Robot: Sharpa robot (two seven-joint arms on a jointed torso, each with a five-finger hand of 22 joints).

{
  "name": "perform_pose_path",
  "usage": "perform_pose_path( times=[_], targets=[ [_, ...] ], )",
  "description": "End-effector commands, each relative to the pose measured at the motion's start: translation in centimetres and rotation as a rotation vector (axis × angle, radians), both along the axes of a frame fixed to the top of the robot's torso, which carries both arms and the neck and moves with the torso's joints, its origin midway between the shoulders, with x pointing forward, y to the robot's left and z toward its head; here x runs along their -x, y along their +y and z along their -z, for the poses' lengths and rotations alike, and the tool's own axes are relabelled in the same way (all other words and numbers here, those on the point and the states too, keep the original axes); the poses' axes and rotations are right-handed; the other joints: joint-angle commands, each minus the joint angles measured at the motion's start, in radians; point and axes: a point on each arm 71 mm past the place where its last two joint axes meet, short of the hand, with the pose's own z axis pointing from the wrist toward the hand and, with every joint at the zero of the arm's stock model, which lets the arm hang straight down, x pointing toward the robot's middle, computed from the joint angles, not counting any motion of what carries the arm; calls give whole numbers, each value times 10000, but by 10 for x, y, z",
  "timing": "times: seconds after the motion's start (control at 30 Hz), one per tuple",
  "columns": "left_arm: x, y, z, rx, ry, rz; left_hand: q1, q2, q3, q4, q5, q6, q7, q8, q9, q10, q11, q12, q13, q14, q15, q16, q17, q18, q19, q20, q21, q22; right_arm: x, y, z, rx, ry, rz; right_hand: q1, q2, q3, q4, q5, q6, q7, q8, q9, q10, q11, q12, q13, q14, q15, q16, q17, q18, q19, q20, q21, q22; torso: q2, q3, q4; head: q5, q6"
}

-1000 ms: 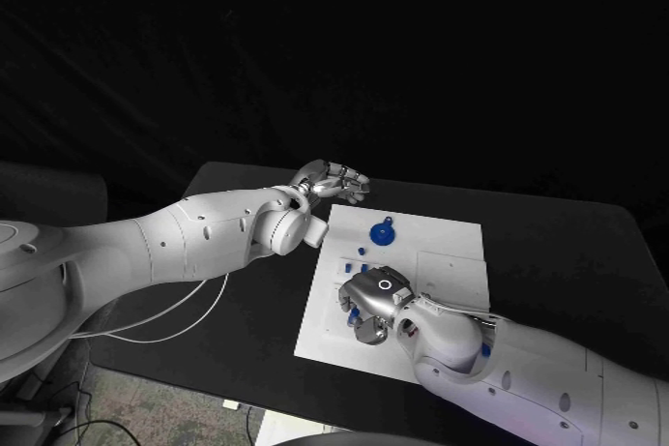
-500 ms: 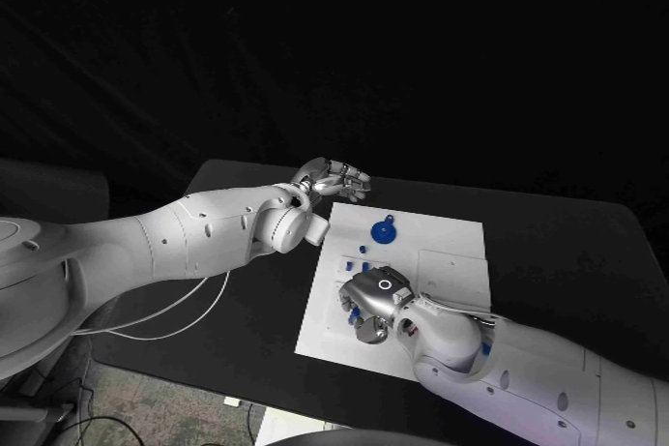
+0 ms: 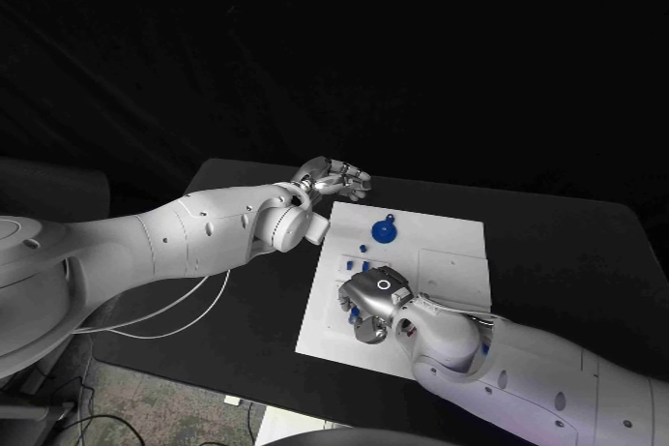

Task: Assemble the parts on the task board

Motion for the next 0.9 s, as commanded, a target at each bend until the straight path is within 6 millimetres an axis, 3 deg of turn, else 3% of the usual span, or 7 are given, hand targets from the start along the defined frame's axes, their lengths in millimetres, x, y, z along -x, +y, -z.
perform_pose_path(
  times=[0.03, 0.9],
  targets=[
    [0, -3, -1, 53, -52, 163, 39, -16, -60, 10, -22, -56, -8, 65, -10, -75, 0, -20, -11, -28, 62, -69, 14, 117, -51, 10, -44, 13, 2, 1, 4, 212, 9, -86, -29, 98, 2, 6, 34, 49, -8, 34, 16, 460, -240, 246, 586, 9, -92, -8, -10, 590, 43, -45, 33, 181, -1, 1, -2, 8, -11],
    [0, -2, -1, 41, -37, 165, 42, -15, -62, 10, -23, -62, -7, 68, -14, -81, 2, -17, -17, -29, 64, -86, 31, 117, -51, 12, -53, 21, 5, 4, 2, -49, -183, -136, -32, 105, 10, -13, 34, 49, -10, 32, 35, 455, -241, 249, 614, 12, -94, -11, -8, 590, 46, -49, 33, 179, -3, 4, -1, 62, -60]
  ],
)
